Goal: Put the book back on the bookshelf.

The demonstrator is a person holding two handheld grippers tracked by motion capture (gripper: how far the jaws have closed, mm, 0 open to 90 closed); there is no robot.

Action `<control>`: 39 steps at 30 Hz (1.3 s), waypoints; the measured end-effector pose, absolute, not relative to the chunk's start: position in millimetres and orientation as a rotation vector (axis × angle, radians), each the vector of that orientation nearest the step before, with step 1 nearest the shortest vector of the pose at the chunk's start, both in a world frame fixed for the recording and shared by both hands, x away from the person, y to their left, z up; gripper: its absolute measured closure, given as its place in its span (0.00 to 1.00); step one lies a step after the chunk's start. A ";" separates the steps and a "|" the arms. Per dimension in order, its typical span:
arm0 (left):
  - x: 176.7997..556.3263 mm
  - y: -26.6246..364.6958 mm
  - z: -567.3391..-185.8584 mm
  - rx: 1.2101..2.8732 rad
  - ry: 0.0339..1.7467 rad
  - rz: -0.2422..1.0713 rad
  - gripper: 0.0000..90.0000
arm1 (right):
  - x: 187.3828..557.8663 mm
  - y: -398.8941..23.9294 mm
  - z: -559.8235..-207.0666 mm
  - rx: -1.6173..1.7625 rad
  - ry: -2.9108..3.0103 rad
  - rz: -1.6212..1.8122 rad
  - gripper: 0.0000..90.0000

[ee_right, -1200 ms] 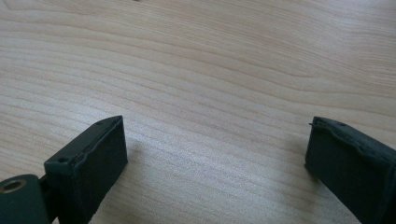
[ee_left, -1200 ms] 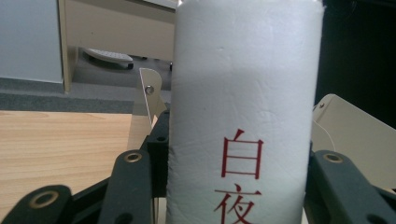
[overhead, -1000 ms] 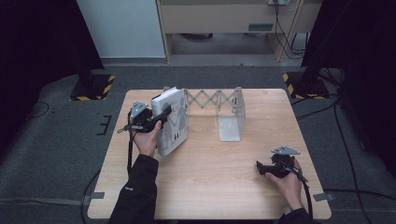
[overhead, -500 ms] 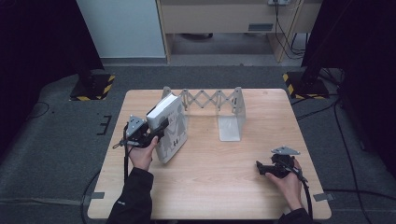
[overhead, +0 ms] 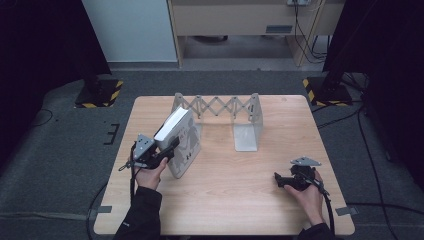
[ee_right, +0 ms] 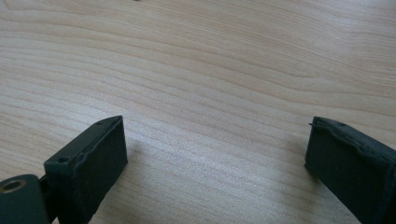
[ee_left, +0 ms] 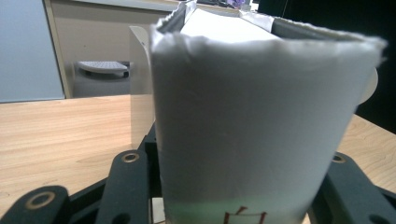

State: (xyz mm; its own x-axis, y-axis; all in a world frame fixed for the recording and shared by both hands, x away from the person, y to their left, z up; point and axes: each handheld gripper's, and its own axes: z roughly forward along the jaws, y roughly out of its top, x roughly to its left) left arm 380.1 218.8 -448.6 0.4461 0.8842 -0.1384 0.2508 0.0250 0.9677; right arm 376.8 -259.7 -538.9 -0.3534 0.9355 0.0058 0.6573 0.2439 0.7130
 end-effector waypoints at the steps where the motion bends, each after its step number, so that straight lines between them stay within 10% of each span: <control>1: 379.4 217.8 -449.0 1.506 1.041 0.670 0.56 | 376.8 -259.7 -538.8 1.454 2.099 0.885 0.06; 39: 398.4 214.3 -450.3 1.478 1.104 0.631 0.58 | 377.6 -258.8 -539.0 1.462 2.095 0.884 0.06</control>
